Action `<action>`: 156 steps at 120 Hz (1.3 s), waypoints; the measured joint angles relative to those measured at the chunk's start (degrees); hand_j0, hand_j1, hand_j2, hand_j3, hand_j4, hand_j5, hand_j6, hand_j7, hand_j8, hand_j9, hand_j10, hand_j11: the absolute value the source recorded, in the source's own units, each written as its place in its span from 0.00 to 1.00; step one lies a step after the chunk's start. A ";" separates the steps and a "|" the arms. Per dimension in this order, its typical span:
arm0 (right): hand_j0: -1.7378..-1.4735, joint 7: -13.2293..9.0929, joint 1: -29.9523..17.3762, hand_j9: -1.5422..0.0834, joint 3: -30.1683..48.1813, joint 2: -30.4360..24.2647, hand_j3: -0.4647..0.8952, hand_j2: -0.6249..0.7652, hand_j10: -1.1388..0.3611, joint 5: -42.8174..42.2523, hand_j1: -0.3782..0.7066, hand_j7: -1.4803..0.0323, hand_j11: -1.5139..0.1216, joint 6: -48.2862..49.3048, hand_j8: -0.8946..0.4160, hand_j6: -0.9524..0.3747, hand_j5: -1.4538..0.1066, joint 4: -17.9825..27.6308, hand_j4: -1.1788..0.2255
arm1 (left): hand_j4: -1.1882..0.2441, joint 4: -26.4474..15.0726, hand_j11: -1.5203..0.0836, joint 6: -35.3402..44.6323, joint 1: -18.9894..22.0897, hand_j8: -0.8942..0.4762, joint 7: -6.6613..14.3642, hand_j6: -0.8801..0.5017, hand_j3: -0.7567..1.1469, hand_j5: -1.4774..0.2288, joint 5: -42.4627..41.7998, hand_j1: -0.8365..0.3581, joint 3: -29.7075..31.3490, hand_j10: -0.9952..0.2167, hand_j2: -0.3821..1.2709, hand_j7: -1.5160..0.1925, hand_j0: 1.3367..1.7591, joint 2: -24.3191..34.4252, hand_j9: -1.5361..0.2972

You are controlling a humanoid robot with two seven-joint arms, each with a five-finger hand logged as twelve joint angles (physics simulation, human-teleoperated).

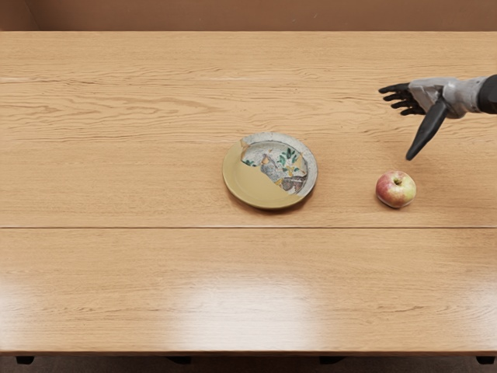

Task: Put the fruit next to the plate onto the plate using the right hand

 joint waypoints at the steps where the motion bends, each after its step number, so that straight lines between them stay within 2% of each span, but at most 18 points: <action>1: 0.30 -0.01 0.00 0.94 0.06 -0.02 0.34 0.45 0.75 0.01 0.04 0.97 0.92 0.00 0.67 0.71 0.92 0.00 0.83 | 0.83 0.00 0.95 0.00 0.00 0.65 0.00 0.64 0.40 0.87 0.00 0.99 0.00 0.82 0.23 0.89 0.76 0.00 0.84; 22: 0.30 -0.19 0.26 0.94 0.62 0.27 0.34 0.45 0.75 0.08 0.04 0.97 0.92 0.00 0.67 0.71 0.92 1.09 0.83 | 0.83 -0.01 0.95 0.00 0.00 0.65 0.00 0.64 0.40 0.87 0.00 0.99 0.00 0.82 0.23 0.89 0.76 0.00 0.84; 29: 0.30 -2.11 0.43 0.94 0.71 -0.17 0.34 0.45 0.75 0.07 0.04 0.97 0.92 0.00 0.67 0.71 0.92 2.83 0.83 | 0.83 -0.01 0.95 0.00 0.00 0.65 0.00 0.64 0.40 0.87 0.00 0.99 0.00 0.82 0.23 0.89 0.76 0.00 0.84; 36: 0.30 -5.55 1.82 0.94 1.24 -3.30 0.34 0.45 0.75 0.17 0.04 0.97 0.92 0.00 0.67 0.71 0.92 8.02 0.83 | 0.83 0.00 0.95 0.00 0.00 0.65 0.00 0.64 0.40 0.87 -0.01 0.99 0.01 0.82 0.23 0.89 0.76 0.00 0.84; 40: 0.30 -8.46 2.50 0.94 2.57 -5.83 0.34 0.45 0.75 0.33 0.04 0.97 0.91 0.00 0.67 0.70 0.92 11.66 0.83 | 0.83 -0.01 0.95 0.00 0.00 0.65 0.00 0.64 0.40 0.87 -0.01 0.99 0.01 0.82 0.23 0.89 0.76 0.00 0.84; 50: 0.30 -19.27 3.50 0.94 6.82 -9.69 0.34 0.45 0.75 0.44 0.04 0.97 0.91 0.01 0.67 0.70 0.92 19.33 0.83 | 0.83 -0.01 0.95 0.00 0.00 0.65 0.00 0.64 0.40 0.87 -0.01 0.99 0.00 0.82 0.23 0.89 0.76 0.00 0.84; 55: 0.30 -23.20 3.79 0.94 8.18 -11.43 0.34 0.45 0.75 -0.57 0.04 0.97 0.91 0.01 0.67 0.70 0.92 24.70 0.83 | 0.83 -0.01 0.95 0.00 0.00 0.65 0.00 0.64 0.40 0.87 -0.01 0.99 0.00 0.82 0.23 0.89 0.76 0.00 0.84; 62: 0.30 -26.63 4.05 0.94 9.37 -14.52 0.34 0.45 0.75 -3.62 0.04 0.96 0.91 0.01 0.67 0.70 0.92 34.36 0.83 | 0.83 -0.02 0.95 0.00 0.00 0.65 0.00 0.64 0.40 0.87 -0.01 0.99 0.00 0.82 0.23 0.89 0.76 0.00 0.84; 70: 0.30 -28.81 4.21 0.94 10.14 -18.21 0.34 0.45 0.75 -6.00 0.04 0.96 0.91 0.01 0.67 0.70 0.92 43.70 0.83 | 0.83 -0.01 0.95 0.00 0.00 0.65 0.00 0.64 0.40 0.87 -0.01 0.99 0.00 0.82 0.23 0.89 0.76 0.00 0.84; 81: 0.30 -30.20 4.20 0.93 10.81 -22.28 0.34 0.45 0.75 -9.90 0.05 0.96 0.91 -0.44 0.67 0.70 0.92 51.50 0.82 | 0.83 -0.01 0.95 0.00 0.00 0.65 0.00 0.64 0.40 0.87 -0.01 0.99 0.00 0.82 0.23 0.89 0.76 0.00 0.84; 96: 0.30 -30.92 3.83 0.93 10.86 -23.21 0.34 0.45 0.74 -16.10 0.05 0.96 0.91 -7.61 0.67 0.70 0.92 55.49 0.82 | 0.83 -0.01 0.95 0.00 0.00 0.65 0.00 0.64 0.40 0.87 -0.01 0.99 0.00 0.82 0.23 0.89 0.76 0.00 0.84; 120: 0.30 -31.15 0.40 0.93 10.64 -20.06 0.34 0.45 0.74 -20.98 0.05 0.96 0.91 -14.96 0.66 0.70 0.92 56.74 0.82 | 0.83 0.00 0.95 0.00 0.00 0.65 0.00 0.64 0.40 0.87 -0.01 0.99 0.00 0.82 0.23 0.89 0.76 0.00 0.84; 156: 0.30 -31.10 -4.36 0.93 10.62 -14.38 0.34 0.45 0.74 -25.74 0.05 0.96 0.91 -21.36 0.66 0.70 0.92 54.41 0.82 | 0.83 0.00 0.95 0.00 0.00 0.65 0.00 0.64 0.40 0.87 -0.01 0.99 0.00 0.82 0.23 0.89 0.76 0.00 0.84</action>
